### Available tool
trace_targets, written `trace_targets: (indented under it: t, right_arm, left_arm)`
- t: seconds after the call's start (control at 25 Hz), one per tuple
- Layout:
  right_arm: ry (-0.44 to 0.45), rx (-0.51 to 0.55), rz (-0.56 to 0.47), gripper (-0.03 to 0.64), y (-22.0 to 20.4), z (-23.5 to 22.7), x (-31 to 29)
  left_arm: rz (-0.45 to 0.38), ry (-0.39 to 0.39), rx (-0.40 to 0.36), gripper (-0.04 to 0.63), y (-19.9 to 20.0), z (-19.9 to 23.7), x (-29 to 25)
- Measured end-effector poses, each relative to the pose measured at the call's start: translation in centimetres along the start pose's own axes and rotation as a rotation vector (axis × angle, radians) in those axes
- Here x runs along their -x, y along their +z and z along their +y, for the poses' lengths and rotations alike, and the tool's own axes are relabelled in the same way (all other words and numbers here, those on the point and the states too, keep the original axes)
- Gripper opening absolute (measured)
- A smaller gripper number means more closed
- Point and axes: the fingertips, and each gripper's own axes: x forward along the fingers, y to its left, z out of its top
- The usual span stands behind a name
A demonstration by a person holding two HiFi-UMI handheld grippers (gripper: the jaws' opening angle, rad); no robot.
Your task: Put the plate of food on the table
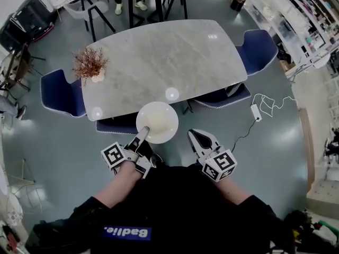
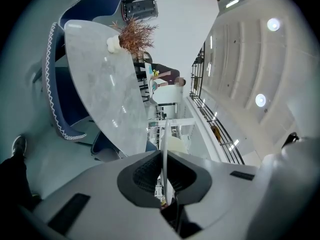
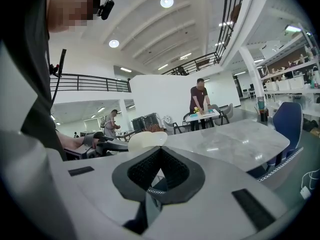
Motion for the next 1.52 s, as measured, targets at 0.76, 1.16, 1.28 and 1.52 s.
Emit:
trace_targets:
  t: [0.76, 1.16, 1.28, 1.52]
  right_arm:
    - [0.096, 0.027, 0.009, 0.011, 2.8, -5.2, -4.1]
    - [0.212, 0.026, 0.049, 0.009, 5.6, -12.7, -8.0]
    - [0.257, 0.024, 0.073, 0.011, 5.4, -14.1, -8.3]
    - [0.301, 0.013, 0.117, 0.011, 4.8, -15.5, -9.1]
  left_arm:
    - [-0.094, 0.044, 0.027, 0.023, 4.1, 1.0, -5.8]
    - [-0.239, 0.121, 0.026, 0.023, 8.2, 3.4, -12.5]
    - [-0.285, 0.140, 0.023, 0.023, 8.8, 4.2, -13.9]
    - [-0.352, 0.168, 0.027, 0.023, 11.7, 6.0, -16.7]
